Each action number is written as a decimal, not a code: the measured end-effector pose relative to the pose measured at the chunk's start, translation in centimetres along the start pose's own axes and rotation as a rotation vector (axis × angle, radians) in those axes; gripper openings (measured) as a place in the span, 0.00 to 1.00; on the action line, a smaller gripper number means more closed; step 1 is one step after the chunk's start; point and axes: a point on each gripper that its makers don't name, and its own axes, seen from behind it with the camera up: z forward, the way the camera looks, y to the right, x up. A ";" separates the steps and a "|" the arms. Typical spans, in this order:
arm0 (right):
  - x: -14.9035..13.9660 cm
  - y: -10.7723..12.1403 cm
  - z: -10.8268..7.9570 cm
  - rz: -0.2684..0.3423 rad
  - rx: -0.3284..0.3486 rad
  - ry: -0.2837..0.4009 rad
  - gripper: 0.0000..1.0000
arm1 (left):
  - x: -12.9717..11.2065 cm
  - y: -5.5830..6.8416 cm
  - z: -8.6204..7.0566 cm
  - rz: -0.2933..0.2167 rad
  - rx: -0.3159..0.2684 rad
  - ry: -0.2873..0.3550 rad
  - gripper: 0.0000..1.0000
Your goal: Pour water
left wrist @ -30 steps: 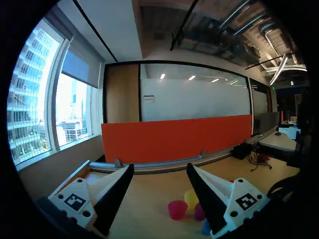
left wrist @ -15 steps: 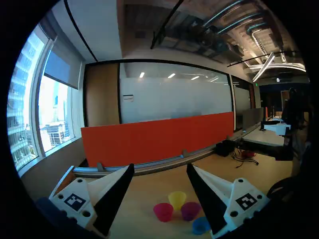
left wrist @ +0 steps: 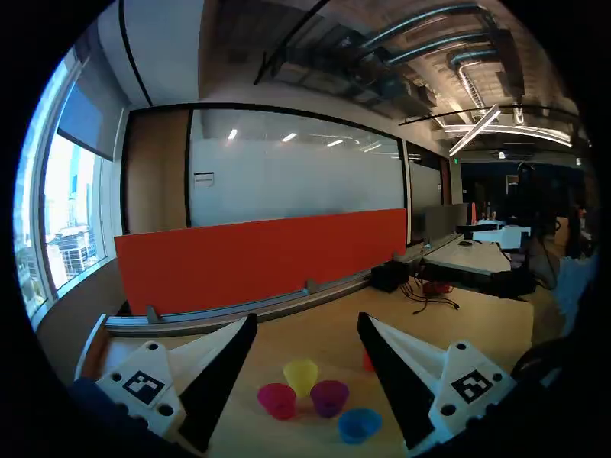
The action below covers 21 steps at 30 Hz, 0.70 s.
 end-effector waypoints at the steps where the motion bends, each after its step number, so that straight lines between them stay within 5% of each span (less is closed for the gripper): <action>1: -0.1 -0.1 0.1 -0.007 0.007 -0.005 0.99 | -0.1 0.1 0.0 0.004 -0.007 -0.001 0.98; 21: -5.6 -2.0 0.8 -0.105 0.120 -0.164 0.99 | -5.6 2.1 0.4 0.008 -0.130 -0.089 0.98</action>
